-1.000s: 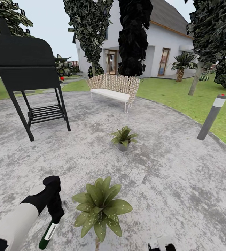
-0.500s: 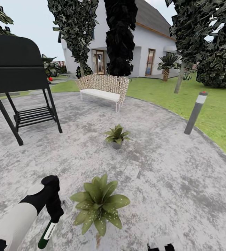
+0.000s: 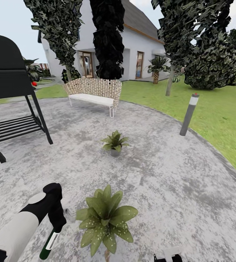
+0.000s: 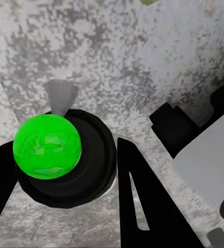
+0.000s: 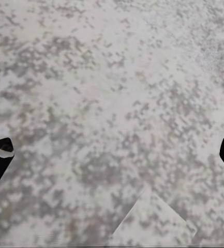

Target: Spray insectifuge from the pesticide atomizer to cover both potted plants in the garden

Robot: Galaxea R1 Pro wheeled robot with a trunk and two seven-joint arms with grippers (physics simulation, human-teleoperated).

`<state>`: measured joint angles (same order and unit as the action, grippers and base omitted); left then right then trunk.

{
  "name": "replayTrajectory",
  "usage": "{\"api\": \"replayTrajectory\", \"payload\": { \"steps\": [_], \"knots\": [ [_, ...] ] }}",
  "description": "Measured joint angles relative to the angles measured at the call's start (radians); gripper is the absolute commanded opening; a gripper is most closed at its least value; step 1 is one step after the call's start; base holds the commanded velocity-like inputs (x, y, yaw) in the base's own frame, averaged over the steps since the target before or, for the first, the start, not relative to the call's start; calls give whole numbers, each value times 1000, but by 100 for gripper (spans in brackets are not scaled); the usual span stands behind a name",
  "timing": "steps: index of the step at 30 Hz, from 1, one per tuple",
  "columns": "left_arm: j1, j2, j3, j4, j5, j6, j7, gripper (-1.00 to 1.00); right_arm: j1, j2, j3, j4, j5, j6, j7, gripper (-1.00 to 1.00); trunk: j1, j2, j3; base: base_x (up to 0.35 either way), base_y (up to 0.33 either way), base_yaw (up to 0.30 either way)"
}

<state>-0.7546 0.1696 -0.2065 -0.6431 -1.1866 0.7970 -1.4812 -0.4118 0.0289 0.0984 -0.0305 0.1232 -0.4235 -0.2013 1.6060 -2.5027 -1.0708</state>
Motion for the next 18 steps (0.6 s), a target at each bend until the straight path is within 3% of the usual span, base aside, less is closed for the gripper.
{"api": "replayTrajectory", "payload": {
  "steps": [10, 15, 18],
  "knots": [
    [-1, -9, -3, -2, 3, 0, 0, -100, 0, -2, 1, 0, 3, -1, 1, 100, 0, 0, 0, 1, 2, -22],
    [-7, -1, -4, -3, 3, -1, -1, -100, 0, 1, -2, -1, 0, 0, 2, 100, 0, 0, 0, 0, 0, -22],
    [-16, 6, -3, -1, 0, -7, -40, -100, 0, 0, -3, -1, 0, -1, 2, 100, 0, 0, 0, 0, 0, -217]
  ]
}}
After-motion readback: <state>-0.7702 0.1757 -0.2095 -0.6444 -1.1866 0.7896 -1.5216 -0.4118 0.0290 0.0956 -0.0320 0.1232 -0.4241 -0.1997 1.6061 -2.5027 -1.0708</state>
